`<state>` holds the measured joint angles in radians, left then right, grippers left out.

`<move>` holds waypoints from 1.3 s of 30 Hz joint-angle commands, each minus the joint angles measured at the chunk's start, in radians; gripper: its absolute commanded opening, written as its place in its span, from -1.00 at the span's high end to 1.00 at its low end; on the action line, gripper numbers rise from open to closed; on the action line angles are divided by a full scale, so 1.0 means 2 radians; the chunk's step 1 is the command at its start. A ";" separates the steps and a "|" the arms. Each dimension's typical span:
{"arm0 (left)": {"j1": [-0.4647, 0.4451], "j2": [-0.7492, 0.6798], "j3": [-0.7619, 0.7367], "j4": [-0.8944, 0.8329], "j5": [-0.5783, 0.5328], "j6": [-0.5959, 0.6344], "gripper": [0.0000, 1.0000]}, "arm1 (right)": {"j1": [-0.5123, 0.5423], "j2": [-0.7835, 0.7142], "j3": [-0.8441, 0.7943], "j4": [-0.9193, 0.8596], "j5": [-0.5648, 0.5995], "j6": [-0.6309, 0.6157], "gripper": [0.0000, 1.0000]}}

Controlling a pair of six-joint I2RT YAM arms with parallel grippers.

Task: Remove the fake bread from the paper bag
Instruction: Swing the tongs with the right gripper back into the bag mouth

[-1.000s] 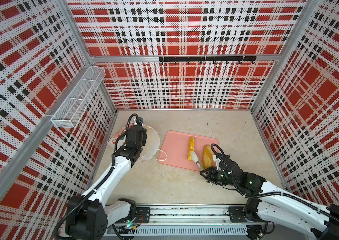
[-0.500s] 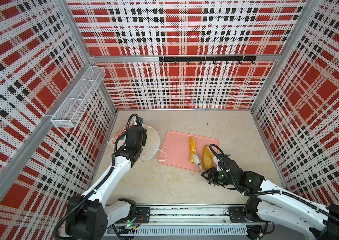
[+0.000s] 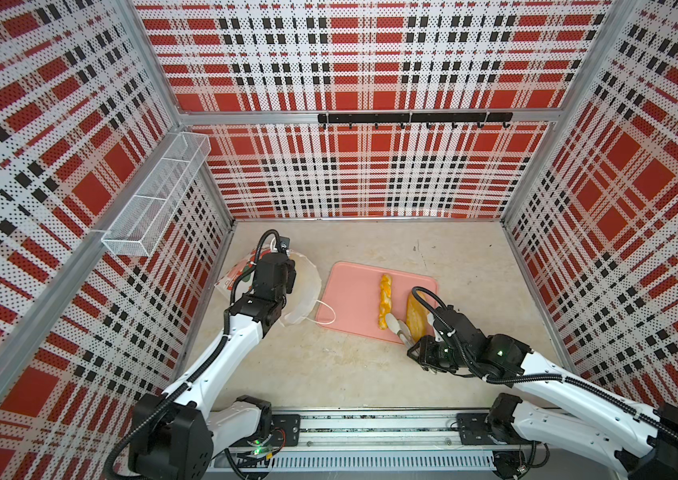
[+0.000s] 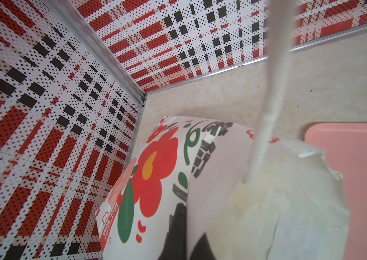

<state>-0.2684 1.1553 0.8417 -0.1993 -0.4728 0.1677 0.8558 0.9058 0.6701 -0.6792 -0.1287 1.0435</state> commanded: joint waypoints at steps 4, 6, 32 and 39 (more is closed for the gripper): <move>-0.004 -0.015 -0.002 0.011 -0.008 0.000 1.00 | -0.002 -0.023 0.071 -0.065 0.024 -0.029 0.25; -0.005 -0.015 -0.001 0.011 -0.007 0.000 1.00 | -0.002 -0.024 0.096 -0.089 0.035 -0.039 0.26; -0.071 -0.040 -0.021 -0.033 0.076 0.001 1.00 | 0.055 0.250 0.201 0.289 -0.094 0.006 0.32; -0.072 -0.047 -0.031 -0.026 0.074 -0.005 1.00 | 0.058 0.328 0.171 0.436 -0.074 0.094 0.27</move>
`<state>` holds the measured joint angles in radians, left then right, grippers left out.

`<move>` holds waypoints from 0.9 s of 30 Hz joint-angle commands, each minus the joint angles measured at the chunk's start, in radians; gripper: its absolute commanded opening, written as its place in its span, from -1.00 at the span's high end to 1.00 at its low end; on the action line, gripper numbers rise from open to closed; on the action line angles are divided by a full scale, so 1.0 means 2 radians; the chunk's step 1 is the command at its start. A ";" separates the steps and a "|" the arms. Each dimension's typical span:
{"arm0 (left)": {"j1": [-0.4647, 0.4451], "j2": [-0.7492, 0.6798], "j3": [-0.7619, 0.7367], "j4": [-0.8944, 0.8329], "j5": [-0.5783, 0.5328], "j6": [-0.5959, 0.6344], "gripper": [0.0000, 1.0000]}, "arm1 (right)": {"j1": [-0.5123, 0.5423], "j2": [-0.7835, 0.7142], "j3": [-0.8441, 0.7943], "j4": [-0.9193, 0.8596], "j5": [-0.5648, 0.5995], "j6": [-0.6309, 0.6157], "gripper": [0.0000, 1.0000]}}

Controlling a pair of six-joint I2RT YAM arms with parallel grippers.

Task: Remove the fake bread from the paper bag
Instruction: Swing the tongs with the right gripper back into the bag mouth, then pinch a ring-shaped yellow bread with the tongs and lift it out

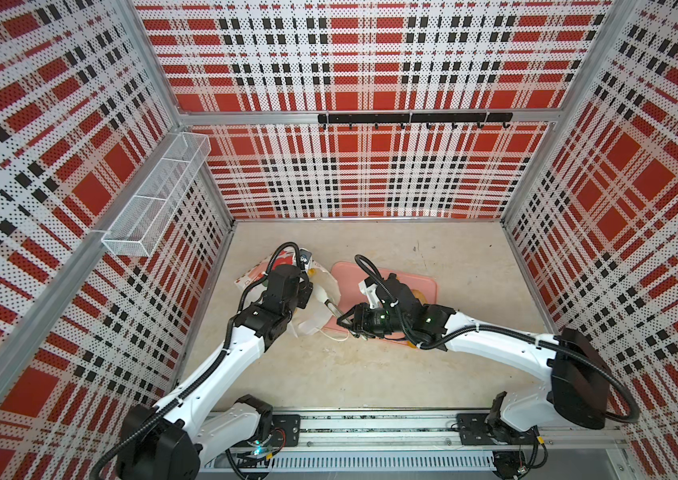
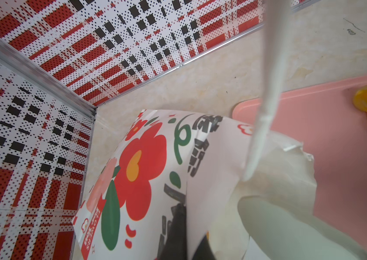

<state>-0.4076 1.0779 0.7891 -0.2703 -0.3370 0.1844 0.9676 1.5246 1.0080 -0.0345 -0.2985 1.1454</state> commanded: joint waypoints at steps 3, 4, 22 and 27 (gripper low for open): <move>-0.003 -0.006 -0.003 0.009 0.008 -0.013 1.00 | 0.001 0.049 0.016 0.131 0.021 0.053 0.25; -0.003 -0.006 -0.003 0.010 0.008 -0.013 1.00 | 0.001 0.059 0.023 0.139 0.020 0.056 0.24; -0.003 -0.019 -0.010 0.020 0.003 -0.012 1.00 | 0.001 0.157 0.074 0.223 0.040 0.119 0.26; -0.004 -0.019 -0.010 0.020 0.001 -0.011 1.00 | -0.002 0.179 0.087 0.222 0.040 0.128 0.37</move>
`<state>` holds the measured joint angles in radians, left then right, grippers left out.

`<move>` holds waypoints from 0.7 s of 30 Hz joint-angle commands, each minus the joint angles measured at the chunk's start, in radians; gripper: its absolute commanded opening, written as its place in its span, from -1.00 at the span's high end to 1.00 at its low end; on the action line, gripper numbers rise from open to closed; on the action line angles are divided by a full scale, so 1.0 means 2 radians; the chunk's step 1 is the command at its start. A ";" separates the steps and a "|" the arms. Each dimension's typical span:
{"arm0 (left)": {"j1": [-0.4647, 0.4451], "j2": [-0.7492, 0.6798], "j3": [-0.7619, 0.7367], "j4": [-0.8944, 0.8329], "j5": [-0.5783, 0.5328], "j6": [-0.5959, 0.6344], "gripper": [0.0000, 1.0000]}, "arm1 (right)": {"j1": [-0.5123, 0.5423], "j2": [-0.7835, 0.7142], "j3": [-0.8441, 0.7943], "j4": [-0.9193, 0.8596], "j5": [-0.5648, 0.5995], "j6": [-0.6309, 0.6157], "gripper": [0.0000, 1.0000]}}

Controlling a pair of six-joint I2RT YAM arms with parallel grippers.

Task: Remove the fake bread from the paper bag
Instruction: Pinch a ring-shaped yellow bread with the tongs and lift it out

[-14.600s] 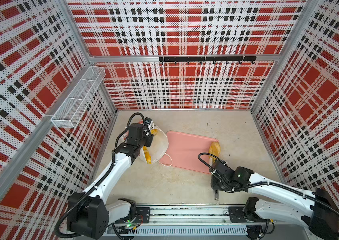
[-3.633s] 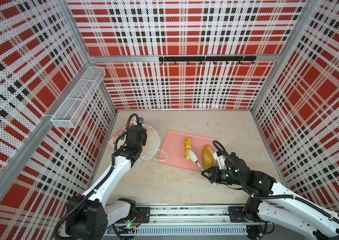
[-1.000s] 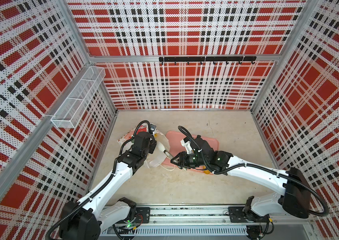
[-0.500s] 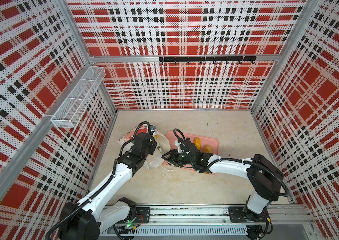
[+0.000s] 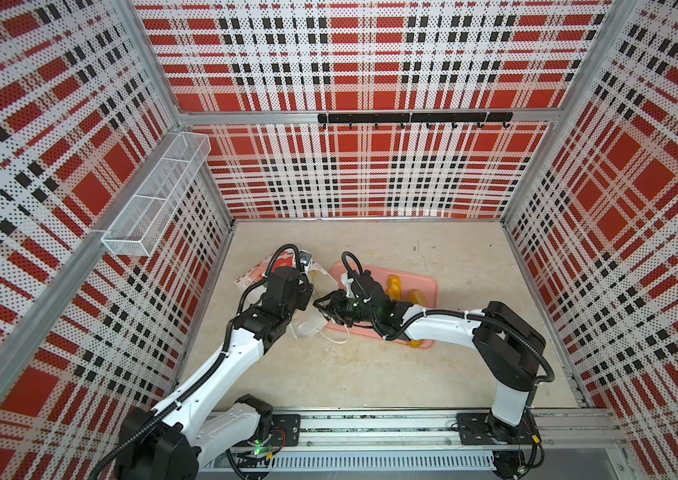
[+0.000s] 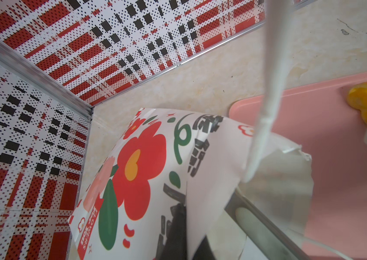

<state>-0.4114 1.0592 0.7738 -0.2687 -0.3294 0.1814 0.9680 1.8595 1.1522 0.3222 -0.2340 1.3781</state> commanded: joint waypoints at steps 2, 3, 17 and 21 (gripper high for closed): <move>-0.002 -0.010 -0.003 0.020 -0.003 -0.009 1.00 | -0.003 0.016 0.015 0.042 0.010 0.012 0.49; -0.002 -0.009 -0.003 0.019 -0.003 -0.009 1.00 | -0.003 0.016 0.013 0.041 0.010 0.011 0.64; -0.003 -0.005 -0.001 0.015 -0.002 -0.015 1.00 | 0.056 -0.102 -0.130 0.063 0.021 -0.019 1.00; -0.003 -0.005 -0.002 0.017 -0.004 -0.015 1.00 | 0.082 -0.152 -0.166 0.055 0.030 -0.034 1.00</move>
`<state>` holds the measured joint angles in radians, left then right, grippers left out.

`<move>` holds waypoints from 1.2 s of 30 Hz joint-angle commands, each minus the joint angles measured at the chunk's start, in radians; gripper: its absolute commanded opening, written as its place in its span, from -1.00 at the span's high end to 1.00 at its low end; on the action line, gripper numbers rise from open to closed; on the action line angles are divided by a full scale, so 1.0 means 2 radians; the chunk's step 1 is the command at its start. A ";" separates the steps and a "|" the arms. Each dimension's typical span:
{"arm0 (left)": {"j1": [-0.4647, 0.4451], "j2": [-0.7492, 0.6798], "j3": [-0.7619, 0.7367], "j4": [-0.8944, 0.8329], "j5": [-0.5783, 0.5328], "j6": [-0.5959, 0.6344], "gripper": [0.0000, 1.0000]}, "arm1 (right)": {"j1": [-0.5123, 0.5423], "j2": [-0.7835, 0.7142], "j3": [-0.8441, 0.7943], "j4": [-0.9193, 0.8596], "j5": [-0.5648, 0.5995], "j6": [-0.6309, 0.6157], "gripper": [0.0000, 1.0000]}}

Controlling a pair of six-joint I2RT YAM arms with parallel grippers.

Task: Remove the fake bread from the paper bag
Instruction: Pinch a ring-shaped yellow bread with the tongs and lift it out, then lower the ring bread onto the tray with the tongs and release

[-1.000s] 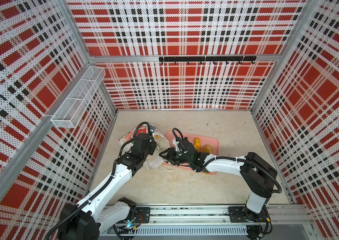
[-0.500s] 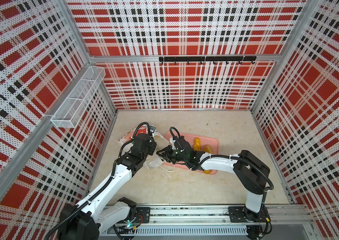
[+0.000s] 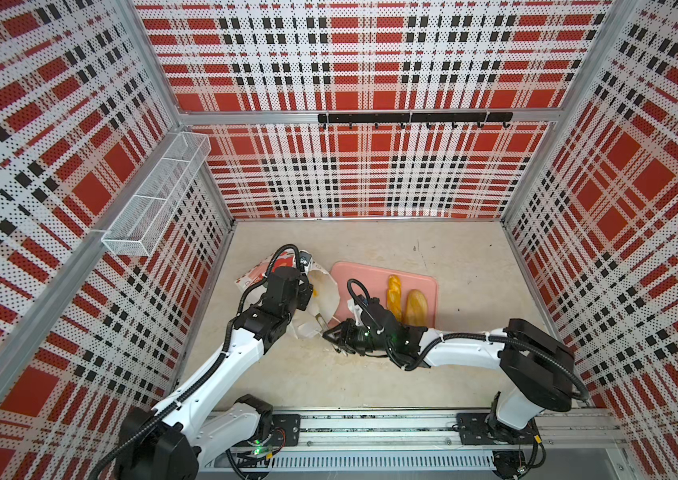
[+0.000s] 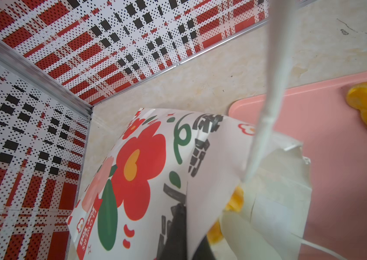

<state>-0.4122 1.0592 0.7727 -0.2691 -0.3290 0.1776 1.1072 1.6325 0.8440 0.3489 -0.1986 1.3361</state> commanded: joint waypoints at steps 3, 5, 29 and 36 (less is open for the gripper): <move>-0.002 -0.004 -0.001 0.017 -0.007 -0.013 1.00 | 0.024 -0.075 -0.033 0.035 0.017 -0.017 1.00; -0.002 -0.004 0.000 0.015 -0.011 -0.014 1.00 | 0.029 -0.108 -0.043 0.012 0.026 -0.026 1.00; 0.022 0.010 -0.001 0.006 -0.059 -0.043 1.00 | -0.055 -0.365 -0.140 -0.146 0.072 -0.073 1.00; 0.010 -0.003 -0.011 -0.005 -0.076 -0.052 1.00 | -0.126 -0.303 -0.125 -0.118 0.024 -0.122 1.00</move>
<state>-0.3943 1.0748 0.7616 -0.2619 -0.4545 0.1143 0.8936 0.9958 0.5617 0.0002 -0.1093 1.1553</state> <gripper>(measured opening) 0.052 0.236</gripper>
